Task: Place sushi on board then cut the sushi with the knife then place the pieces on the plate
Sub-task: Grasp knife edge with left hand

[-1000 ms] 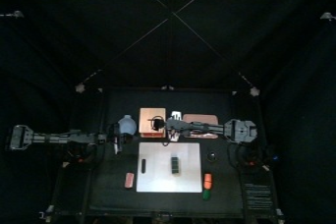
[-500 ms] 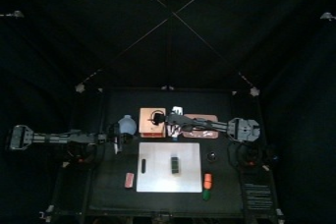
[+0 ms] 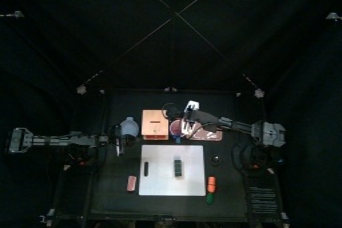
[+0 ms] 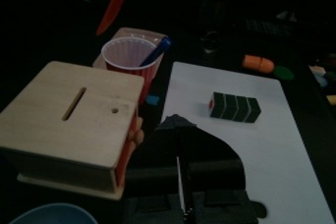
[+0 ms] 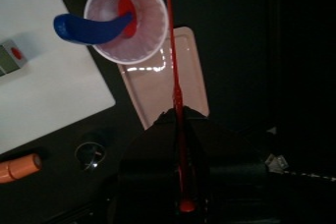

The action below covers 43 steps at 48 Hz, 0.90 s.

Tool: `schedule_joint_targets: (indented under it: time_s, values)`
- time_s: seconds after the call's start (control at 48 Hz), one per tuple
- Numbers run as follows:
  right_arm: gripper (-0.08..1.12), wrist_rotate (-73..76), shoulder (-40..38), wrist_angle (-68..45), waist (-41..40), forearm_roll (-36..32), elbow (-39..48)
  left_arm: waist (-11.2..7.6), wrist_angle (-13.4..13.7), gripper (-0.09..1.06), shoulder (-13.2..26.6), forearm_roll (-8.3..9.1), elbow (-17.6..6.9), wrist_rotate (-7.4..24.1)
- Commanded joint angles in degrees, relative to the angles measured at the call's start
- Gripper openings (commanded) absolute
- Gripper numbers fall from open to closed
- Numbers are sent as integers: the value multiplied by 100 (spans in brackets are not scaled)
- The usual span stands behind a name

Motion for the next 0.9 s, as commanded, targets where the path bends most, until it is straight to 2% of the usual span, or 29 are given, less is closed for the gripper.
schedule_joint_targets:
  time_s: [0.021,0.229,0.542,0.708,0.896]
  values:
    - [34,70,-659,-79,88,-299,97,18,-62,-2,-114,9,-193,9]
    - [34,756,-1354,-545,536,-721,668,18,-79,-2,-220,26,-246,9]
    - [34,1811,-2514,-1863,932,-721,2118,18,-176,-2,-220,70,-387,9]
    - [34,2285,-3199,-3129,1099,-545,3023,18,-220,-2,-220,123,-492,9]
    - [34,2435,-3973,-4931,1116,-79,4412,-26,-369,-1,-211,264,-624,9]
